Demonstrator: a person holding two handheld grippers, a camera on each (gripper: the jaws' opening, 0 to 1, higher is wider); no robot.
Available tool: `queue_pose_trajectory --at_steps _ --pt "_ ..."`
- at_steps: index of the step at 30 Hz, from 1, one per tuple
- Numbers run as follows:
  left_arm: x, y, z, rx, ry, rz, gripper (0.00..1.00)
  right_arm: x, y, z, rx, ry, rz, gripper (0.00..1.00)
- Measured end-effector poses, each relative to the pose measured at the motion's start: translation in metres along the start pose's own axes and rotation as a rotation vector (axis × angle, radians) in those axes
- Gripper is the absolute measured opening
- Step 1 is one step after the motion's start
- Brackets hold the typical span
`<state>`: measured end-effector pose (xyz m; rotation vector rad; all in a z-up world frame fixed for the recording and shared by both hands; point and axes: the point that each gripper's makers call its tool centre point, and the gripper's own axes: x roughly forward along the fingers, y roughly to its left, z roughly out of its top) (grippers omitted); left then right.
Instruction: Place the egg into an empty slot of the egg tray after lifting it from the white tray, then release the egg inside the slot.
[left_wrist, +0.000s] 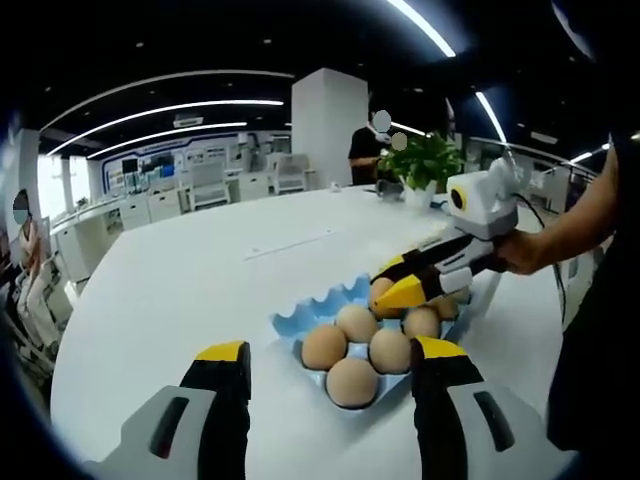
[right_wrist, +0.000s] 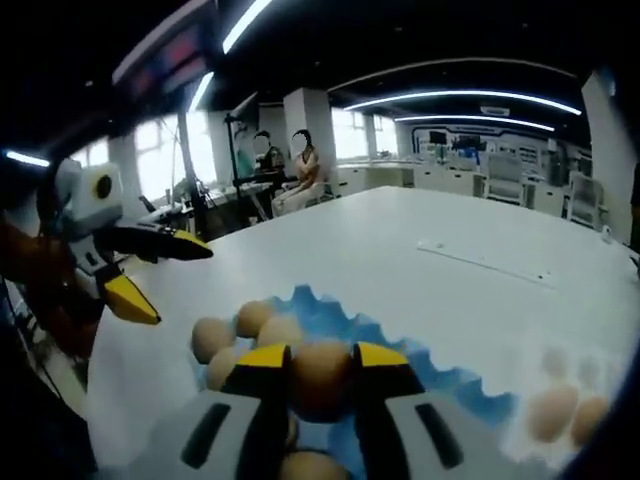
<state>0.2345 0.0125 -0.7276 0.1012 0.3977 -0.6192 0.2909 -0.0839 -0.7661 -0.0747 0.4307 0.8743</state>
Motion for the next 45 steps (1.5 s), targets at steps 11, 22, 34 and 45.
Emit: queue_pose_trajectory --at_steps 11,22,34,45 --pt "-0.001 0.000 -0.001 -0.004 0.001 0.001 0.65 0.003 -0.002 -0.006 0.043 0.009 0.002 0.24" --pt "0.001 -0.002 0.000 0.003 0.000 -0.006 0.64 0.004 -0.003 -0.005 0.032 0.018 0.017 0.25" --pt "0.000 0.000 0.002 -0.003 -0.008 0.006 0.65 -0.008 -0.001 -0.003 0.073 -0.025 0.016 0.29" --pt "0.001 -0.001 0.003 0.002 -0.010 0.001 0.65 -0.028 -0.018 0.004 0.031 -0.096 -0.039 0.36"
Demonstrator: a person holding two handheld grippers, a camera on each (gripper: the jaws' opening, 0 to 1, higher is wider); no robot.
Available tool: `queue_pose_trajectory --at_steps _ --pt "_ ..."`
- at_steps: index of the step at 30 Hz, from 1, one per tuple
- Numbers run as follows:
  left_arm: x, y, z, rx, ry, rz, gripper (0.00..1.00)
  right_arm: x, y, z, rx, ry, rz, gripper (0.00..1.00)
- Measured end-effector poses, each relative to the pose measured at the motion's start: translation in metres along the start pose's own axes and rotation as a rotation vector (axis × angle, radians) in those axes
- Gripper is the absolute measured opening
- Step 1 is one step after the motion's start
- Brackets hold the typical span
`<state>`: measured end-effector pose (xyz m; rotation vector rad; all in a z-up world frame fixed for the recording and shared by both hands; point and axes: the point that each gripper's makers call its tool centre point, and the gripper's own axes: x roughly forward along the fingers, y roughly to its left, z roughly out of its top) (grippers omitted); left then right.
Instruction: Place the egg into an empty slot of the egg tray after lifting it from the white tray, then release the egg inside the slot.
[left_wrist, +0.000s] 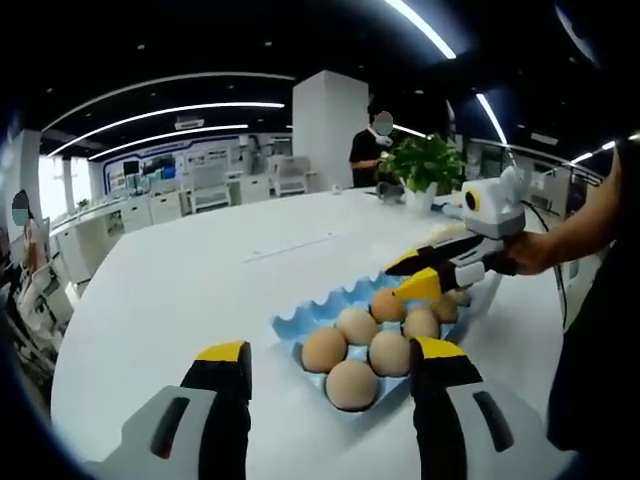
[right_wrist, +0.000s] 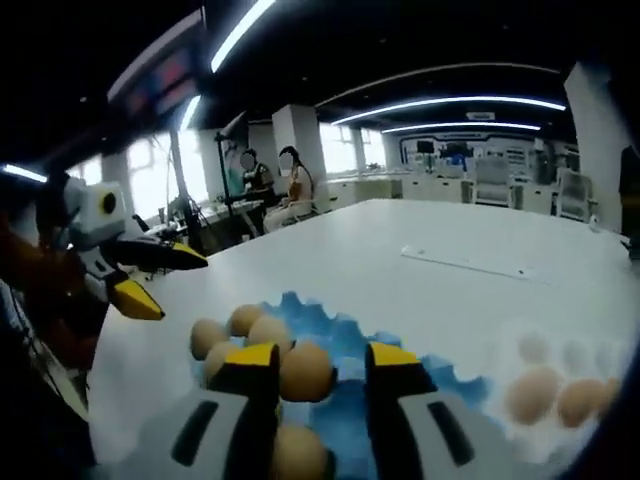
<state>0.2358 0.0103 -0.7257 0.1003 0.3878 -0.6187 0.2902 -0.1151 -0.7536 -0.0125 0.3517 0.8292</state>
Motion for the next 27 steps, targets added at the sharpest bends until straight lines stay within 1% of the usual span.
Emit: queue_pose_trajectory --at_steps 2,4,7,9,13,14,17,20,21,22,24,26,27 --pt "0.000 -0.001 -0.001 -0.001 0.002 -0.003 0.64 -0.003 -0.001 0.002 0.001 -0.024 0.003 0.42" --pt "0.001 -0.001 -0.001 0.003 0.005 -0.004 0.64 -0.003 0.000 0.001 -0.005 -0.026 0.009 0.47" --pt "0.000 -0.001 0.000 0.001 0.002 -0.002 0.64 -0.004 0.001 -0.002 -0.004 -0.010 0.009 0.48" --pt "0.000 0.000 0.000 0.001 0.002 -0.001 0.64 -0.004 0.000 -0.002 0.001 -0.016 0.009 0.49" --pt "0.000 -0.001 -0.002 0.004 0.007 -0.003 0.64 -0.007 -0.003 0.001 -0.001 -0.053 -0.006 0.59" --pt "0.000 -0.001 -0.002 0.003 0.007 -0.005 0.63 -0.008 -0.004 0.002 0.001 -0.054 -0.008 0.60" --pt "0.000 -0.001 -0.002 0.004 0.008 -0.006 0.63 -0.013 -0.008 0.003 -0.007 -0.062 -0.024 0.58" --pt "0.000 -0.001 -0.002 0.003 0.008 -0.007 0.63 -0.026 -0.020 0.003 -0.006 -0.071 -0.071 0.56" --pt "0.000 -0.001 -0.002 0.002 0.007 -0.007 0.63 -0.034 -0.029 0.006 -0.013 -0.085 -0.113 0.55" --pt "0.000 -0.001 -0.002 0.001 0.006 -0.007 0.63 -0.039 -0.035 0.007 -0.013 -0.097 -0.138 0.55" --pt "0.000 -0.001 -0.002 0.002 0.006 -0.006 0.63 -0.057 -0.054 0.009 -0.017 -0.115 -0.208 0.54" --pt "0.000 0.000 -0.001 0.003 0.004 -0.003 0.64 -0.072 -0.069 0.009 -0.019 -0.129 -0.262 0.53" --pt "0.000 0.000 -0.001 0.004 0.005 -0.004 0.64 -0.082 -0.080 0.008 -0.026 -0.132 -0.302 0.52"
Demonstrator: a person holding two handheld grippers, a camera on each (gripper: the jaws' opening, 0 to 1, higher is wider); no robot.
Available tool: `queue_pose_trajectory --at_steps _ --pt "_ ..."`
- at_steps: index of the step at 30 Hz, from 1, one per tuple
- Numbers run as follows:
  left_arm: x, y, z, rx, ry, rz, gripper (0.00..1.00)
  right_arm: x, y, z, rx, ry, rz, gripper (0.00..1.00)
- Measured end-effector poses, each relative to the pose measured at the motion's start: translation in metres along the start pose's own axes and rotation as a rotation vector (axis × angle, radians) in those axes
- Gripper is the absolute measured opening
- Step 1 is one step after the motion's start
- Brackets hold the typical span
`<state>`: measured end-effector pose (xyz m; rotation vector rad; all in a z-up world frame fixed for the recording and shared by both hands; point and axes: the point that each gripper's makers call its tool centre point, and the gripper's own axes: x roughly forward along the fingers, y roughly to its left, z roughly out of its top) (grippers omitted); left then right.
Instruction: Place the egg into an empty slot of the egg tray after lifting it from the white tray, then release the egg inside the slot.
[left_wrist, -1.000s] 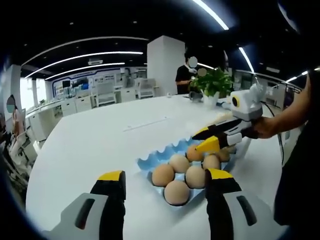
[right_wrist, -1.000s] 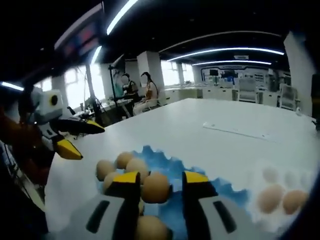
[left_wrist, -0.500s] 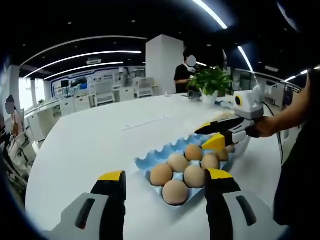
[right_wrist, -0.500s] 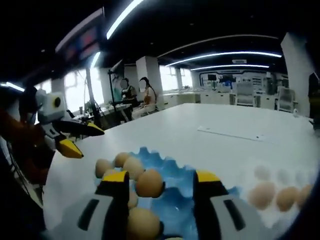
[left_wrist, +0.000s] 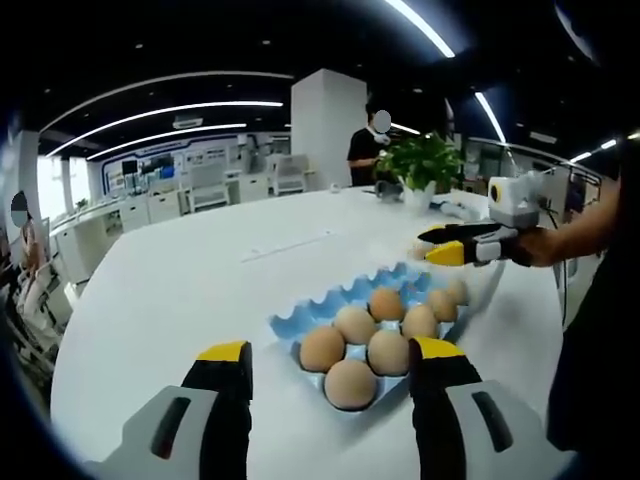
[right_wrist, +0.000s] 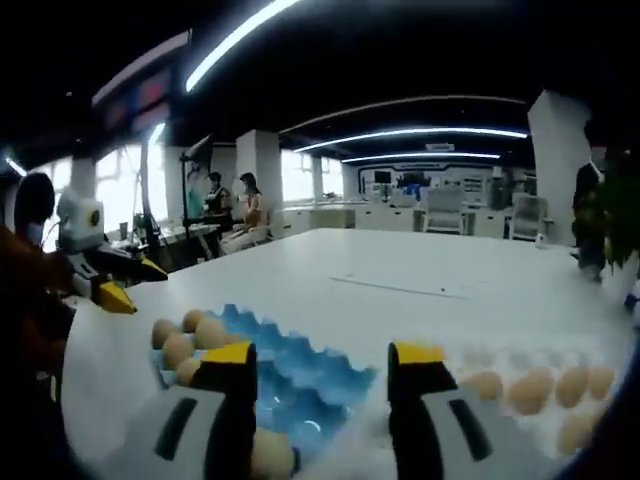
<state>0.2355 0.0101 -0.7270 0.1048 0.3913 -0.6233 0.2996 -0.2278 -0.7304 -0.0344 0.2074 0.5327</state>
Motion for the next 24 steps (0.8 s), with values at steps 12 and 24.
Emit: queue_pose_trajectory --at_steps 12,24 --pt "0.002 -0.003 0.001 0.007 0.002 -0.008 0.63 -0.078 -0.137 -0.019 0.066 0.037 -0.444 0.44" --pt "0.000 0.000 0.004 0.009 -0.004 0.001 0.61 -0.092 -0.164 -0.052 0.194 0.120 -0.522 0.35"
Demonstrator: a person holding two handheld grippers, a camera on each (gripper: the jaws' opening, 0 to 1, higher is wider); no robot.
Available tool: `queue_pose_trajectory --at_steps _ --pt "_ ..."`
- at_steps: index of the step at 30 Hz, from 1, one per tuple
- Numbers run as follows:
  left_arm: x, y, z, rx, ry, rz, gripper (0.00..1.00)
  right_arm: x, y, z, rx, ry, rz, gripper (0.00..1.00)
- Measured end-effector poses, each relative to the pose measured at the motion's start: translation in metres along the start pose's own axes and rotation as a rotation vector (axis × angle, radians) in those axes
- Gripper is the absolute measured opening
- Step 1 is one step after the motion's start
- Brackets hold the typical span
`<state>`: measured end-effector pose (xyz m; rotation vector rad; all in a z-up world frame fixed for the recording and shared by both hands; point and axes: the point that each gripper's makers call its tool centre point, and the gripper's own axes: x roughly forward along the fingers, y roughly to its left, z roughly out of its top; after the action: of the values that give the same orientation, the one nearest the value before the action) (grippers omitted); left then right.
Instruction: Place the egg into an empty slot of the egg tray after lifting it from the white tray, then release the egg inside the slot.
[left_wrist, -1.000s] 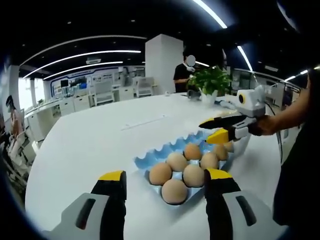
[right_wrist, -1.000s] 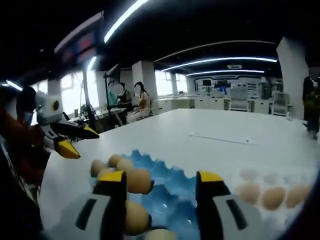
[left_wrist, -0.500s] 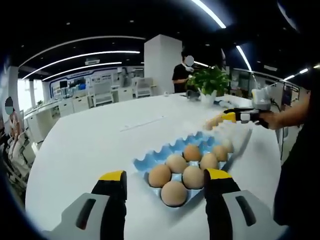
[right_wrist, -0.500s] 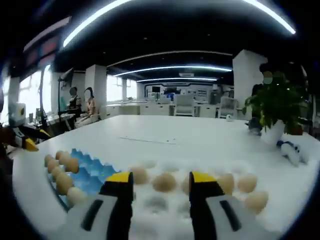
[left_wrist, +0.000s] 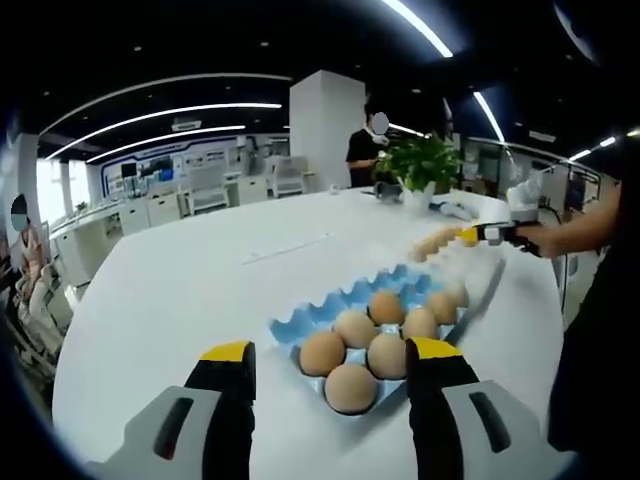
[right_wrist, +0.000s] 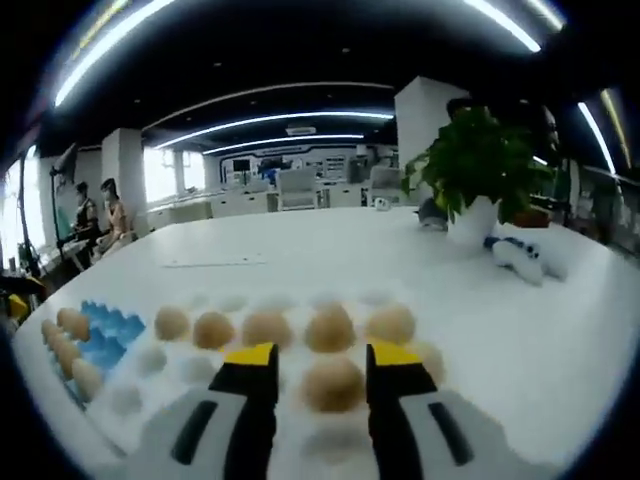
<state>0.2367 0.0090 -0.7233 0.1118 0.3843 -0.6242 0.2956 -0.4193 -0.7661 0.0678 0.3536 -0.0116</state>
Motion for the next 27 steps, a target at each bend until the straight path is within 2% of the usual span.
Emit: queue_pose_trajectory --at_steps 3,4,7,8,9,10,18,20,22,27 --pt "-0.001 0.000 0.001 0.003 -0.002 0.002 0.60 0.001 0.001 -0.008 -0.006 0.038 0.002 0.32" --pt "-0.001 0.000 0.001 0.003 -0.003 0.001 0.60 0.000 -0.002 -0.007 -0.032 0.031 -0.011 0.30" --pt "0.000 0.000 0.001 0.009 0.003 -0.003 0.60 0.004 -0.009 -0.012 0.002 0.054 -0.026 0.26" --pt "0.000 0.000 0.001 0.010 0.003 -0.003 0.60 0.006 -0.006 -0.009 -0.020 0.037 -0.006 0.26" --pt "0.000 0.000 0.002 0.009 0.001 -0.004 0.59 0.007 -0.004 -0.009 -0.099 0.050 0.002 0.27" --pt "-0.001 0.001 0.003 0.006 -0.003 -0.002 0.59 0.007 -0.004 -0.011 -0.114 0.059 0.001 0.27" --pt "0.000 0.002 0.004 0.011 -0.002 0.001 0.59 0.007 -0.005 -0.011 -0.069 0.054 0.024 0.26" --pt "0.001 0.002 0.005 0.011 -0.004 0.001 0.59 0.005 -0.006 -0.008 -0.024 0.056 0.014 0.25" --pt "0.000 0.002 0.005 0.010 -0.007 0.002 0.59 0.000 -0.005 0.002 -0.017 0.019 0.009 0.25" --pt "0.000 0.005 0.003 0.001 -0.005 0.014 0.60 -0.007 0.007 0.017 -0.010 -0.010 0.042 0.25"
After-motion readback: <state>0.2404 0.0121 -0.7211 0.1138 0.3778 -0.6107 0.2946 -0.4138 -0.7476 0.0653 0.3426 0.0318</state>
